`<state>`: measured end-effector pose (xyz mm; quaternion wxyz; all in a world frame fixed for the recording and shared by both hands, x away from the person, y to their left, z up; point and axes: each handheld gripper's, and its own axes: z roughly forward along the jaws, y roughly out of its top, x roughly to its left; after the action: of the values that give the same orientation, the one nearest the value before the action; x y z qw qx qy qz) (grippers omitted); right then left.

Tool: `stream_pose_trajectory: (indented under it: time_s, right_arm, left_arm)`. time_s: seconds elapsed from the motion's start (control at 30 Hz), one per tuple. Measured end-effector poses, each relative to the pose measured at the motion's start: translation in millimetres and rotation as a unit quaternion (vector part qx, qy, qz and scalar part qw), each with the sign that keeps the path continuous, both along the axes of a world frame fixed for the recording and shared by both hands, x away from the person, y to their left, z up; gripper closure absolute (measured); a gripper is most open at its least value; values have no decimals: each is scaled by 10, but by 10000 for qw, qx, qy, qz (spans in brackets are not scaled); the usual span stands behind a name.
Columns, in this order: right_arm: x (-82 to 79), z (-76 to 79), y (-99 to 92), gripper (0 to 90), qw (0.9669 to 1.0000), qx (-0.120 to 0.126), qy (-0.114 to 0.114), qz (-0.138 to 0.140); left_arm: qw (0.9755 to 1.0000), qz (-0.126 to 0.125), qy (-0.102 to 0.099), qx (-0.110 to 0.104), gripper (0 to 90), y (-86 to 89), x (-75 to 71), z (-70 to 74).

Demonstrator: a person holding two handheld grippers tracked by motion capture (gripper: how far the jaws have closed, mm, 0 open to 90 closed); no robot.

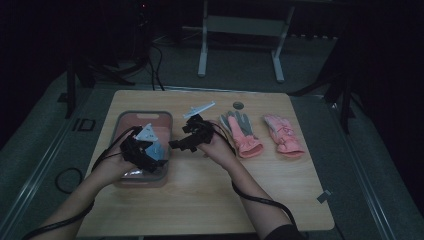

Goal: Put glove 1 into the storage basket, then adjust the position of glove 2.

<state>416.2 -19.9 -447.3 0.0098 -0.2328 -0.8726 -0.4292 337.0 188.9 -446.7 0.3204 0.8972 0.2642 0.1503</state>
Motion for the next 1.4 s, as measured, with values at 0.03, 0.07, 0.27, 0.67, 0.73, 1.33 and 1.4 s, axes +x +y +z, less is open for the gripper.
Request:
stream_pose_trajectory:
  time_s: [0.03, 0.07, 0.27, 0.67, 0.73, 1.33, 1.4]
  right_arm:
    - [-11, 9, -38, 143, 10000, 7, -37, -15]
    - [-27, 17, -79, 142, 9999, 29, -96, -30]
    - [-138, 18, -304, 143, 9995, -5, -322, -35]
    - [-180, -82, -801, 142, 9992, 0, -254, -301]
    - [-203, -121, -874, 142, 9991, -81, -266, -335]
    - [-251, -382, -1612, 174, 9952, -299, -45, -932]
    - [-228, -416, -1677, 235, 9937, -392, -112, -1043]
  left_arm:
    - [10000, 30, -40, -22, 73, -32, -6, 12]
    - [9999, 48, -72, -57, 73, -58, -12, 17]
    - [9991, -229, -22, -367, 73, -323, -122, 43]
    - [9956, -600, 113, -711, 73, -830, -359, -61]
    - [9954, -641, 176, -693, 73, -932, -382, -121]
    - [9925, -816, 303, -859, 73, -1327, -540, -666]
    - [9922, -837, 331, -862, 73, -1346, -555, -725]
